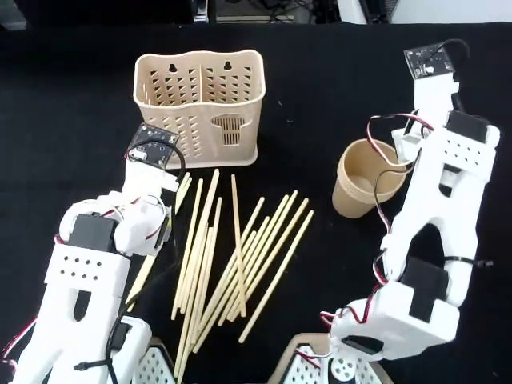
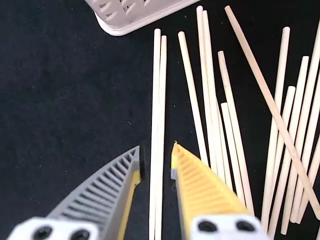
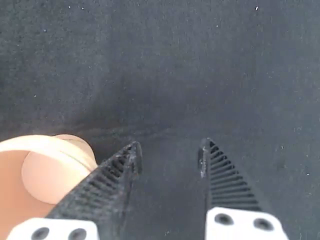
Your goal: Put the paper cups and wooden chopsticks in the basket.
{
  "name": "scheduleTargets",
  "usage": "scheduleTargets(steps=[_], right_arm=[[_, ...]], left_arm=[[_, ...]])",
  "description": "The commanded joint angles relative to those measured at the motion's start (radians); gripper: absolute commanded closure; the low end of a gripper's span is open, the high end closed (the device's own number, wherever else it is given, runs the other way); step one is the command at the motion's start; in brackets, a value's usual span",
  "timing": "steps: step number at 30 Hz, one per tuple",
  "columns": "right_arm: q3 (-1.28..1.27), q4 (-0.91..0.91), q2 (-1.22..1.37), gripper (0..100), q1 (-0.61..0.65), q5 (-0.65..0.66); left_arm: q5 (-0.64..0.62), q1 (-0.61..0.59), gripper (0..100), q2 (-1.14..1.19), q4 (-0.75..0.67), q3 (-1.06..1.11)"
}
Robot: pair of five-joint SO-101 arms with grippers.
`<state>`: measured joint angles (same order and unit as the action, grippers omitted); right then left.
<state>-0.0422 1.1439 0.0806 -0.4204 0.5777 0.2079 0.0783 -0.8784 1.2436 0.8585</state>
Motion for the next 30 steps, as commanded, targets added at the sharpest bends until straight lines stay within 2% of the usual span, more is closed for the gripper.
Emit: scheduleTargets(steps=[1, 9, 14, 22, 30], right_arm=[[0.012, -0.003, 0.004, 79.4, -0.002, 0.012], [-0.013, 0.038, -0.26, 79.4, -0.014, -0.025], [-0.16, 0.086, -0.437, 79.4, 0.055, -0.029], [-0.449, -0.084, -0.507, 79.4, 0.061, 0.031], [-0.582, -0.201, -0.507, 79.4, 0.063, 0.034]], left_arm=[[-0.003, -0.002, 88, -0.023, 0.011, -0.062], [-0.003, -0.002, 88, -0.021, 0.035, -0.064], [-0.003, -0.002, 88, -0.023, 0.038, -0.065], [-0.003, -0.002, 88, -0.029, 0.06, -0.065], [-0.003, -0.002, 88, -0.029, 0.06, -0.062]])
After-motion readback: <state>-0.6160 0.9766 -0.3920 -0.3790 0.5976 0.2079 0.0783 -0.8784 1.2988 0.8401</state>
